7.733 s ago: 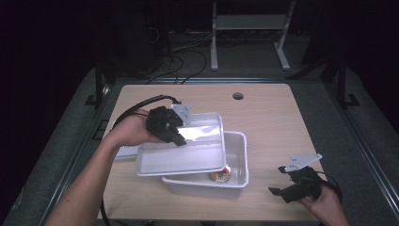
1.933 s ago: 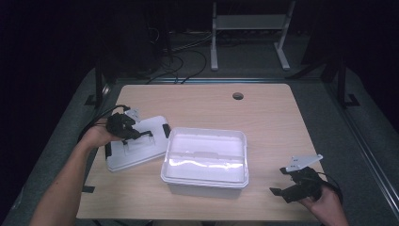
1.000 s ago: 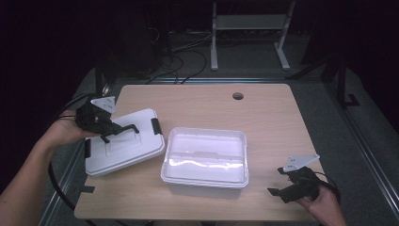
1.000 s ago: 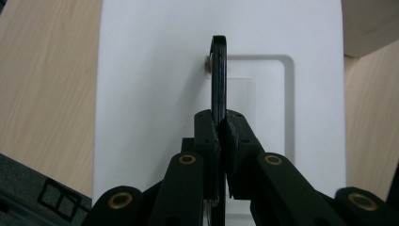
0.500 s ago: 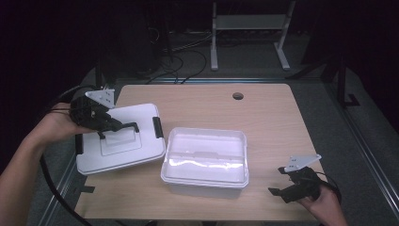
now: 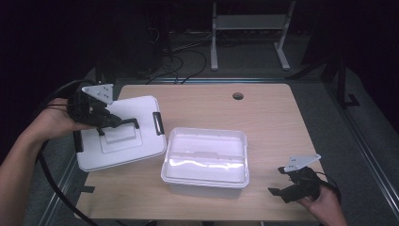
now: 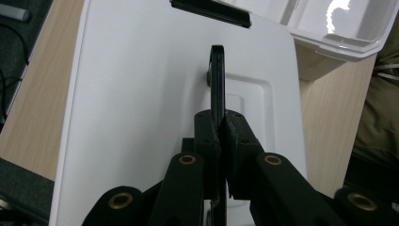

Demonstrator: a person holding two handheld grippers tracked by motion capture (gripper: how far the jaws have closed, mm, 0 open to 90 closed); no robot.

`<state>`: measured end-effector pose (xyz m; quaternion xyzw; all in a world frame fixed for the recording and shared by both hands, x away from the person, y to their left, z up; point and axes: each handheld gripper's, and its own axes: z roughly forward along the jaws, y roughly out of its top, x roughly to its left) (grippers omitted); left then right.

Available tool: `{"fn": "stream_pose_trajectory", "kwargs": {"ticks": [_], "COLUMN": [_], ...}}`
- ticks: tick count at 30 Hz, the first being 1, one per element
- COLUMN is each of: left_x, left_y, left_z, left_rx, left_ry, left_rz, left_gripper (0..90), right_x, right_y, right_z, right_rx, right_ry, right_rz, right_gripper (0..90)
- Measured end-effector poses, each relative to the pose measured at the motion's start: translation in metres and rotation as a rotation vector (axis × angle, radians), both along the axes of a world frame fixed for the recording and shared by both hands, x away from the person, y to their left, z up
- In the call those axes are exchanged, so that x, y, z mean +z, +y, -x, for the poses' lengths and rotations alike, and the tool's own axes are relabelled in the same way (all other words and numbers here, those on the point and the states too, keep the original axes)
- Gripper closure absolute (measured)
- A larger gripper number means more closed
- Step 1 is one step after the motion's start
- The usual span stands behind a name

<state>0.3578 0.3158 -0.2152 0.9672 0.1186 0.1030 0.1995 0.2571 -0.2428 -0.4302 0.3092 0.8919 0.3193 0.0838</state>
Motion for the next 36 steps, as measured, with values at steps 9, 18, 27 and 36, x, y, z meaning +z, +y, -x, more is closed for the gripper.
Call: {"fn": "stream_pose_trajectory", "kwargs": {"ticks": [9, 18, 27, 36], "left_x": [0.014, 0.024, 0.022, 0.013], "left_y": [0.001, -0.027, -0.072, -0.129], "left_z": [0.006, 0.01, 0.011, 0.01], "left_rx": [-0.013, -0.094, -0.194, -0.304], "left_ry": [-0.013, -0.017, -0.004, 0.03], "left_rz": [0.029, 0.061, 0.088, 0.104], "left_gripper": [85.2, 85.2, 85.2, 85.2], "right_x": [0.001, 0.002, 0.003, 0.004], "right_y": [0.0, 0.002, 0.002, 0.001], "right_z": [0.0, 0.001, 0.001, 0.003], "right_rx": [0.002, 0.003, 0.003, 0.002], "right_ry": [-0.004, -0.005, -0.007, -0.013], "right_rz": [0.001, 0.002, 0.001, 0.002], "right_gripper": [16.2, 16.2, 16.2, 16.3]}}
